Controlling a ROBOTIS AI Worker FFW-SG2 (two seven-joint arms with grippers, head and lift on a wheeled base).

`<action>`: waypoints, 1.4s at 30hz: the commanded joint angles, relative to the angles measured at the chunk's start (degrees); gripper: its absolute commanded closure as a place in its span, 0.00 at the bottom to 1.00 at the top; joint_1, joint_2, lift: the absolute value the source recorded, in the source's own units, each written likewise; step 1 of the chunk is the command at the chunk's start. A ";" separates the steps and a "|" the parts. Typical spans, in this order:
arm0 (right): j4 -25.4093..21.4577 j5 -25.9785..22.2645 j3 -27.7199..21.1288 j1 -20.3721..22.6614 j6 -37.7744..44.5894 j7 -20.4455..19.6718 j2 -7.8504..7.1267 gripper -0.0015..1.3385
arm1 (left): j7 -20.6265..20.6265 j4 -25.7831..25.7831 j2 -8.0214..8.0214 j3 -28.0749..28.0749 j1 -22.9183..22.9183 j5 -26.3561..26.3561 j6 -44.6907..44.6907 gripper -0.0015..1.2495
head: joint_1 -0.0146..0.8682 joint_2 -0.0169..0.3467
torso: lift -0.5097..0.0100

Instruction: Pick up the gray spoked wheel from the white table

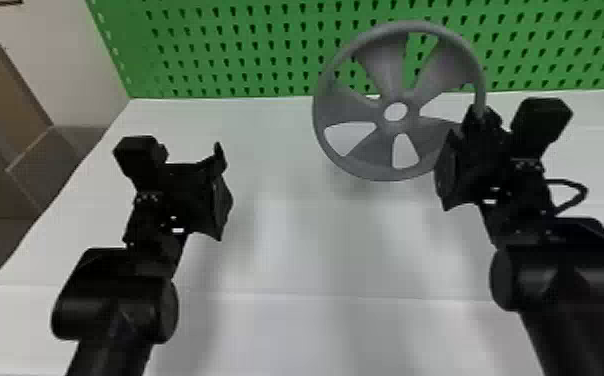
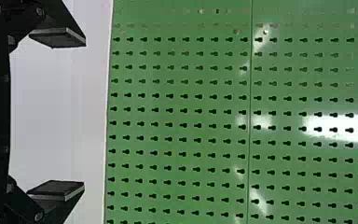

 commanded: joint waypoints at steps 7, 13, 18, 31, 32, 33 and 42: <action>0.03 0.23 -1.17 3.56 -5.45 -0.05 0.12 0.88 | 0.04 -0.82 0.00 0.27 0.30 1.07 -0.51 0.16 | 0.90 0.45 | 0.82; 0.03 0.50 -1.17 4.18 -6.86 -0.05 0.12 0.88 | 0.04 -0.91 0.00 -0.08 0.30 1.42 -0.51 0.16 | 0.90 0.45 | 0.82; 0.03 0.50 -0.73 4.26 -6.86 -0.05 0.12 0.88 | 0.04 -1.00 0.00 -0.17 0.30 1.68 -0.51 0.16 | 0.90 0.45 | 0.82; 0.03 0.76 -1.17 4.88 -8.17 -0.05 0.12 0.88 | -0.05 -1.08 0.00 -0.61 0.30 1.94 -0.51 0.16 | 0.90 0.45 | 0.82; 0.03 0.76 -1.26 4.97 -8.26 -0.05 0.12 0.88 | 0.04 -1.00 0.00 -0.70 0.30 1.94 -0.51 0.16 | 0.90 0.45 | 0.82; 0.03 0.76 -1.17 4.97 -8.26 -0.05 0.12 0.88 | 0.04 -1.08 0.00 -0.70 0.30 1.94 -0.51 0.16 | 0.90 0.45 | 0.82; 0.03 0.94 -0.73 5.23 -8.35 -0.05 0.12 0.88 | 0.04 -1.08 0.00 -0.61 0.13 1.68 -0.86 0.16 | 0.90 0.45 | 0.82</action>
